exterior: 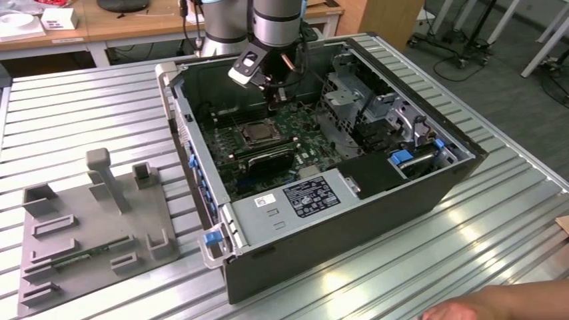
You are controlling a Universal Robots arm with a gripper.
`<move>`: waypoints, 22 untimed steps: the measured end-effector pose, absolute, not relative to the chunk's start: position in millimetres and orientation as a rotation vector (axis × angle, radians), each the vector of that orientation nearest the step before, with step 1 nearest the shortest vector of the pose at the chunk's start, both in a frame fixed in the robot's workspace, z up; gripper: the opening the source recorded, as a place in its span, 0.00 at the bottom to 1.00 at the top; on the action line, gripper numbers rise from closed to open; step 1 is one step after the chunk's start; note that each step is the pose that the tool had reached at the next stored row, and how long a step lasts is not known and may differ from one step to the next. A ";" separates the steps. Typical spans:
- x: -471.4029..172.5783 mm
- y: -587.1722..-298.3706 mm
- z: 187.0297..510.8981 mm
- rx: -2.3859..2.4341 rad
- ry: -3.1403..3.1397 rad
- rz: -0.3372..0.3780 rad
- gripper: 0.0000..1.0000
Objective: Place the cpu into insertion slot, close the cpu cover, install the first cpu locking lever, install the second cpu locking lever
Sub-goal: 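Close the cpu cover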
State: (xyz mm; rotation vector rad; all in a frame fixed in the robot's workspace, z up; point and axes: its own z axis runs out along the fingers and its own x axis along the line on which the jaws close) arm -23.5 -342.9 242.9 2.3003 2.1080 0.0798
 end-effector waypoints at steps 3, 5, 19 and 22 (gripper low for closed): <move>-23.8 -343.4 242.7 2.281 2.129 0.080 0.10; -23.8 -344.3 242.6 2.273 2.138 0.080 0.10; -28.5 -347.6 241.7 2.263 2.150 0.080 0.10; -28.6 -347.5 241.7 2.262 2.150 0.080 0.10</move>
